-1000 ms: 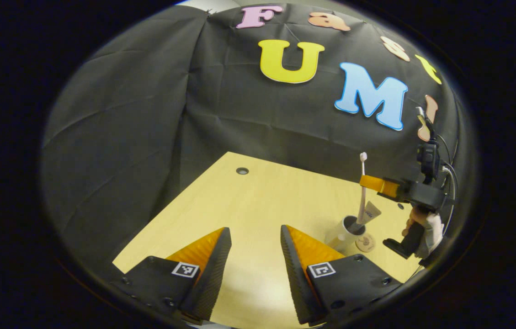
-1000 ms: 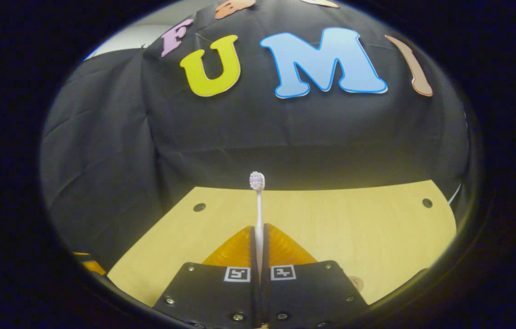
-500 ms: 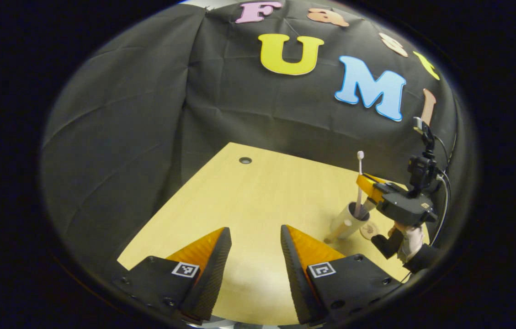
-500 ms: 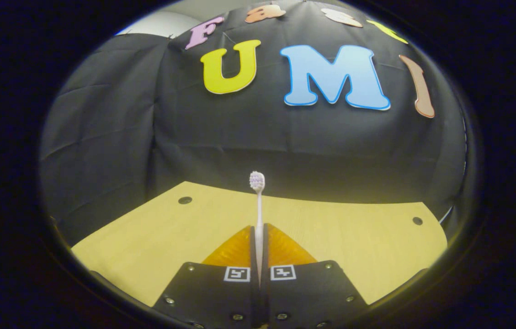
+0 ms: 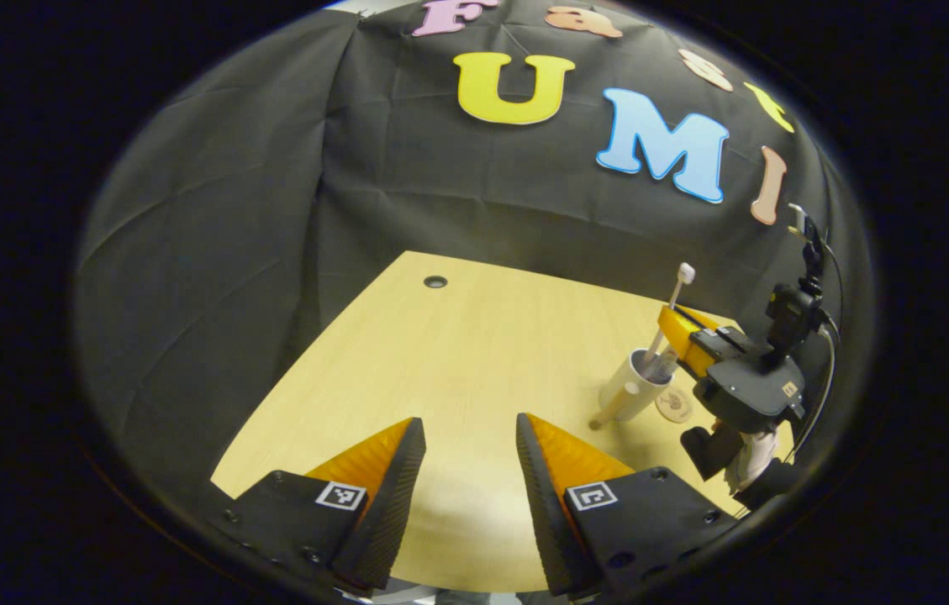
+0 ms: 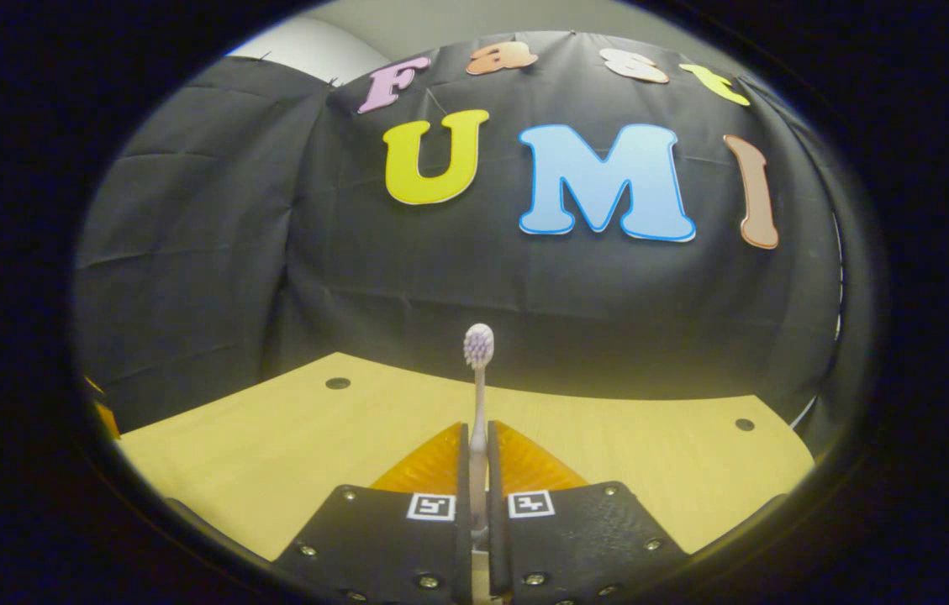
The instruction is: Put the toothbrush and toothpaste on the desktop into the cup, then pick up the cup and place it on the coaster on the desktop.
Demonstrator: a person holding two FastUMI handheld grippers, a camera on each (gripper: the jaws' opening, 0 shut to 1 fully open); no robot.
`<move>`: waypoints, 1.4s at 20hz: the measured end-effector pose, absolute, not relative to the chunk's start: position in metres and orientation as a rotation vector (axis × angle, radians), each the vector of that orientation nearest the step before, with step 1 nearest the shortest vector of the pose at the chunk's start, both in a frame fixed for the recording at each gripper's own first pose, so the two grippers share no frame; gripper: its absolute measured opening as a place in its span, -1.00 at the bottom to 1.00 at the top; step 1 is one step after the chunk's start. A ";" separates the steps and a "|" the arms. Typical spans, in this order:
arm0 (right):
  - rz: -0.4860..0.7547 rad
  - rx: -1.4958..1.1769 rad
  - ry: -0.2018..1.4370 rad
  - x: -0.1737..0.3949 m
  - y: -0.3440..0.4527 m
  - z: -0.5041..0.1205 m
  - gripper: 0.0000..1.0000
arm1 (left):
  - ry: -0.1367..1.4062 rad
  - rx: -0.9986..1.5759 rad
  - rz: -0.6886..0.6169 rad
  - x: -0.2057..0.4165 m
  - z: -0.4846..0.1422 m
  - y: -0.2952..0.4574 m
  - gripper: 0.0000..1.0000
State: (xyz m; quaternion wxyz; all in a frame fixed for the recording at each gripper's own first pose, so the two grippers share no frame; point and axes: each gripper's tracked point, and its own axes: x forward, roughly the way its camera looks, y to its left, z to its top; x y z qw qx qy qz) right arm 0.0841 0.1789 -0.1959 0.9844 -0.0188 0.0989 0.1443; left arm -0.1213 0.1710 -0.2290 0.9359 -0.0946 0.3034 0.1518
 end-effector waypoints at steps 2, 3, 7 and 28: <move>0.272 -0.022 0.194 0.082 0.174 -0.192 -0.82 | 0.618 -0.193 0.296 -0.118 -0.228 0.168 0.45; 0.271 -0.019 0.204 0.080 0.173 -0.194 -0.79 | 0.618 -0.195 0.288 -0.115 -0.229 0.166 0.45; 0.287 0.010 0.237 0.074 0.171 -0.194 -0.76 | 0.617 -0.199 0.248 -0.102 -0.229 0.153 0.45; 0.215 0.059 0.265 0.064 0.103 -0.148 0.14 | 0.714 -0.115 -0.027 -0.023 -0.252 0.074 0.45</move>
